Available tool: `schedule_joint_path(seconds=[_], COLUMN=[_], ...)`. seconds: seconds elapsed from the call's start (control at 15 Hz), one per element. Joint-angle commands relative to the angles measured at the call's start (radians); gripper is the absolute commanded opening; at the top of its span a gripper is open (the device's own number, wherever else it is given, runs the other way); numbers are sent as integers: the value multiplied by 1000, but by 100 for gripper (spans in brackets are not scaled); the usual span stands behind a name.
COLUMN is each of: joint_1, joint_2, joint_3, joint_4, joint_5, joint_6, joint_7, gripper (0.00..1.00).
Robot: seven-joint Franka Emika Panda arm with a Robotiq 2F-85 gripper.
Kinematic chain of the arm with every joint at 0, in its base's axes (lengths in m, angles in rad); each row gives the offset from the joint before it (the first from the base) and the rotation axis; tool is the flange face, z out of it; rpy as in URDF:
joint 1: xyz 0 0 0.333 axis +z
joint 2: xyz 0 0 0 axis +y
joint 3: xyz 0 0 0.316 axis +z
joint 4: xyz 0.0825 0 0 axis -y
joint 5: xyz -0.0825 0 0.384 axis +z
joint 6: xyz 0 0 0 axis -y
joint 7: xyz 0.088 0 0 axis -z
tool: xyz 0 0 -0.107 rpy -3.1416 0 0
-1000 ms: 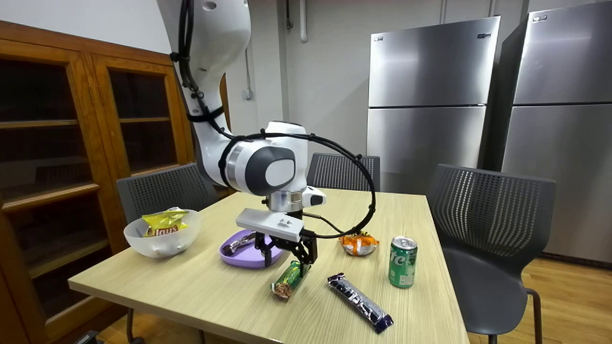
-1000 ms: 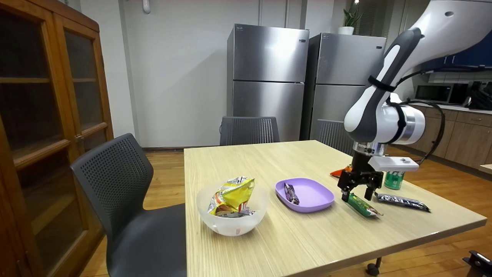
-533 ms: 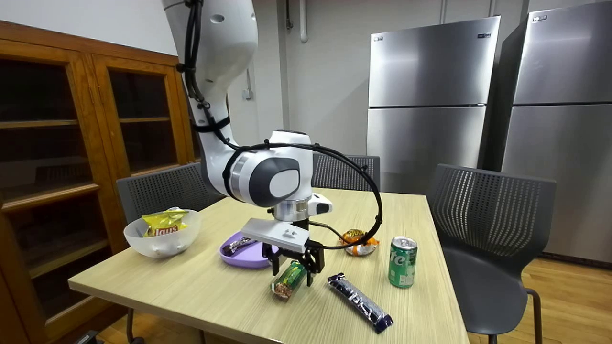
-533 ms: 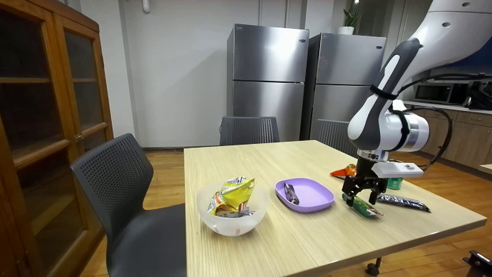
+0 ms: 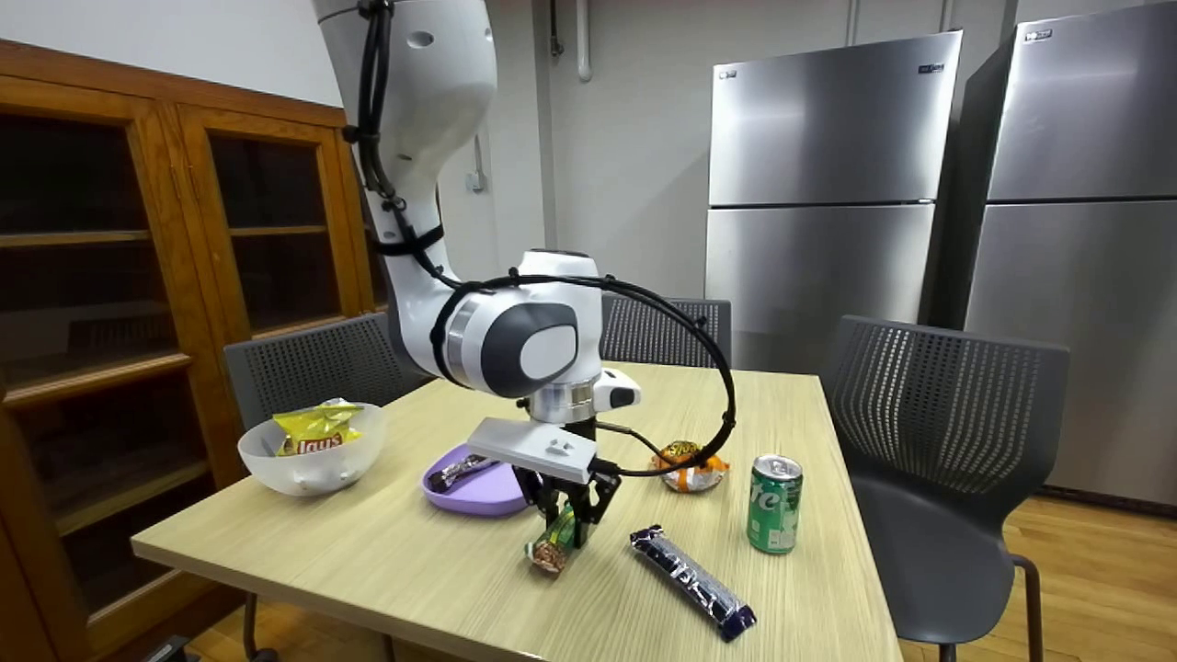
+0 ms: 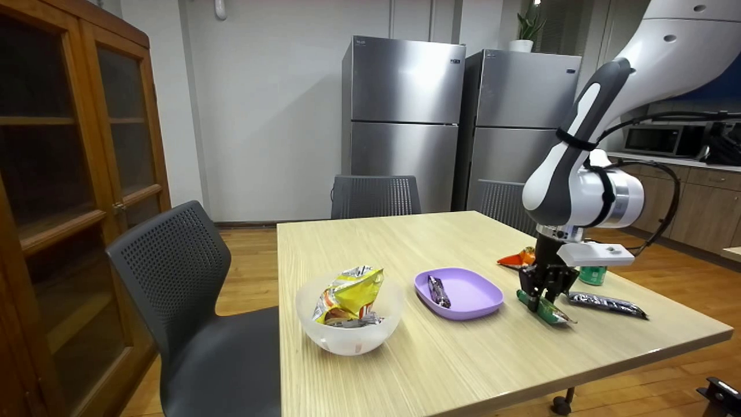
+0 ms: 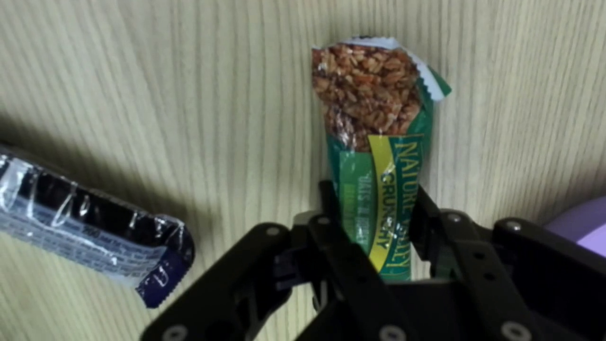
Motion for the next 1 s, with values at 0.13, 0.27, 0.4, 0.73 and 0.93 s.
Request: schedule_joint_path(seconds=[0.13,0.27,0.4,0.73,0.93], joint_1=[-6,-12,-21,-48,-45], joint_2=[-8,-3,5,-14,-39], joint_3=[27,38,52,103,116], joint_4=[33,44,58,76,79], joint_5=[-19,-28,-27,-8,-7], joint_6=[-15,-7,-5,-17,-9], joint_7=[6,-15,-24,-41,-36], gripper=[13,13,13,13,13])
